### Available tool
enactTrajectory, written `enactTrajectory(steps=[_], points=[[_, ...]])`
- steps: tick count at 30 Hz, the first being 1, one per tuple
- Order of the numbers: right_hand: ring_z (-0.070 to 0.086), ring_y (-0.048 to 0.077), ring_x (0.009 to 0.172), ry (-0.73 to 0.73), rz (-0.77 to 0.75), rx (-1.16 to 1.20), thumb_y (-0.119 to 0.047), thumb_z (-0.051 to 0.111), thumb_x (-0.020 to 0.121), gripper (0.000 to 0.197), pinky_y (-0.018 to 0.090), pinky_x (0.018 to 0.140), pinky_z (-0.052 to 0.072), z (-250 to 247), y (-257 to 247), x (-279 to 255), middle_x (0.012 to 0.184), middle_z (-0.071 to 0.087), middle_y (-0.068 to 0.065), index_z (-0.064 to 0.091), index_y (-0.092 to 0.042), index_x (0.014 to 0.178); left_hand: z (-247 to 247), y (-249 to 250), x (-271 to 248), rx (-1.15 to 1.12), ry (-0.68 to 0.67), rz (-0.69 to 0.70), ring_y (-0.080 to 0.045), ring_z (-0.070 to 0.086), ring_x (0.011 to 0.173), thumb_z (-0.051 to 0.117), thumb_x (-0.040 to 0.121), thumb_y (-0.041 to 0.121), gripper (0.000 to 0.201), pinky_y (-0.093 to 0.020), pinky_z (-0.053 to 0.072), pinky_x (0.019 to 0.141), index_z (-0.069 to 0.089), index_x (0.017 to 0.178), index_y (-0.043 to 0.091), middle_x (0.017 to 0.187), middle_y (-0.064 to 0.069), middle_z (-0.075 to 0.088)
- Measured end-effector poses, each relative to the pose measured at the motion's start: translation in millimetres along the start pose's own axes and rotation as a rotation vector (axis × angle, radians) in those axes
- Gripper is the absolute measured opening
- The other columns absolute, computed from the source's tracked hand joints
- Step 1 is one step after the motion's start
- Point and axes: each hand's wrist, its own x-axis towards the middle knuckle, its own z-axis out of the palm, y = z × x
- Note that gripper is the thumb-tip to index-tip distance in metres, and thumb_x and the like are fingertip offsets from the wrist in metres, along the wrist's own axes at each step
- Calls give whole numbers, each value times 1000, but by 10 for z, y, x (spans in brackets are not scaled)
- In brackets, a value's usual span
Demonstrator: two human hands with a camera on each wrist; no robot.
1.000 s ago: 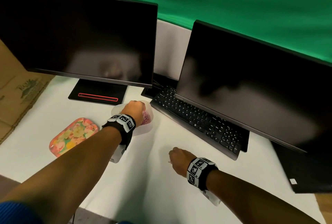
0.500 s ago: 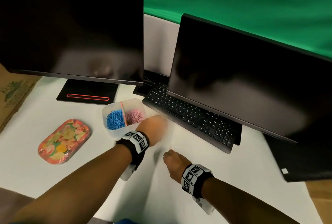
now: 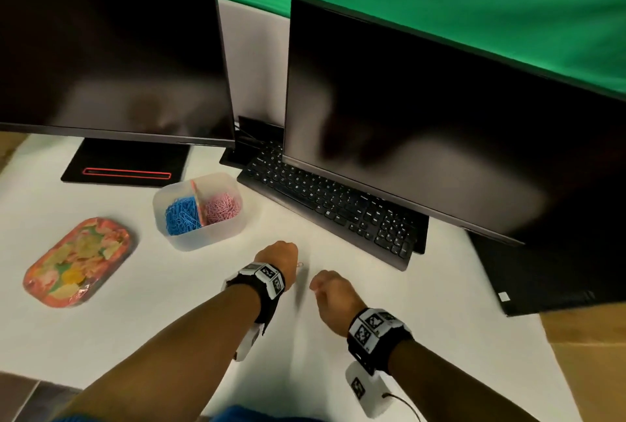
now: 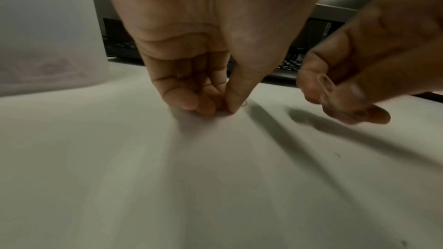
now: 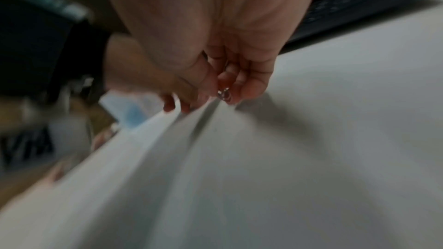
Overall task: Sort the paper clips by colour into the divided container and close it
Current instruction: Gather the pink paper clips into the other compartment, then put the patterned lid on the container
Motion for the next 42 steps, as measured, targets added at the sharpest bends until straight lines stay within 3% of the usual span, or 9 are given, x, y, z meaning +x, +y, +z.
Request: enactTrajectory(steps=[6, 11, 15, 21, 25, 28, 31, 36, 42], points=[[47, 14, 59, 17, 108, 677, 10, 45, 88, 26, 18, 52, 41, -196, -194, 192, 69, 54, 3, 58, -12, 84, 64, -163, -148, -92, 39, 25, -29, 59, 108, 52, 90, 17, 25, -36, 51, 87, 55, 114, 10, 120, -12, 56], [48, 18, 59, -27, 57, 935, 14, 49, 87, 21, 22, 54, 46, -374, -676, 482, 69, 55, 7, 59, -5, 89, -240, -504, -354, -694, 304, -71, -20, 65, 74, 59, 82, 9, 13, -28, 54, 74, 64, 78, 20, 80, -4, 70], [46, 18, 57, -60, -23, 866, 16, 50, 86, 24, 19, 47, 45, -399, -1195, 851, 68, 54, 9, 58, -7, 83, -650, -910, -414, -948, 454, -226, -27, 67, 71, 68, 79, 11, 16, -37, 58, 78, 62, 75, 25, 79, -7, 72], [57, 23, 54, -1, -67, 488, 5, 61, 82, 28, 34, 58, 54, -318, -1766, 1284, 73, 65, 9, 63, -19, 67, -1003, -1265, -291, -780, 537, -331, -19, 66, 78, 66, 77, 16, 11, -18, 43, 69, 69, 71, 25, 79, 5, 68], [69, 27, 84, 95, -62, 246, -6, 62, 78, 18, 35, 81, 58, -232, -1875, 1446, 95, 72, 7, 74, -16, 87, -1052, -1420, -350, -734, 517, -306, -14, 60, 70, 61, 80, 10, 17, -17, 47, 70, 72, 73, 20, 78, 4, 69], [67, 24, 92, 96, -73, 193, -8, 57, 81, 25, 25, 83, 56, -202, -1878, 1483, 104, 70, 8, 72, -13, 100, -1033, -1623, -462, -712, 552, -286, -16, 64, 74, 62, 79, 8, 20, -24, 53, 72, 68, 69, 24, 78, 5, 70], [63, 17, 89, 122, -110, 204, -5, 53, 85, 29, 15, 78, 52, -208, -1846, 1448, 104, 68, 5, 68, -12, 109, -974, -1969, -605, -637, 564, -329, -16, 62, 79, 69, 79, 15, 13, -25, 49, 72, 65, 86, 25, 91, 3, 68], [60, 16, 100, 210, -152, 176, -17, 62, 87, 31, 27, 88, 49, -217, -1656, 1308, 115, 60, 2, 60, -20, 117, -686, -2679, -855, -403, 344, -592, -32, 43, 124, 75, 66, 45, 80, -45, 42, 101, 38, 135, 32, 137, -8, 40], [46, 20, 123, 175, -160, -174, -31, 59, 89, 41, 33, 103, 41, -82, -1178, 985, 131, 50, 1, 51, -22, 128, -379, -3021, -1065, -240, 12, -689, -37, 34, 129, 79, 44, 60, 126, -49, 37, 103, 5, 144, 40, 142, -8, 28]])
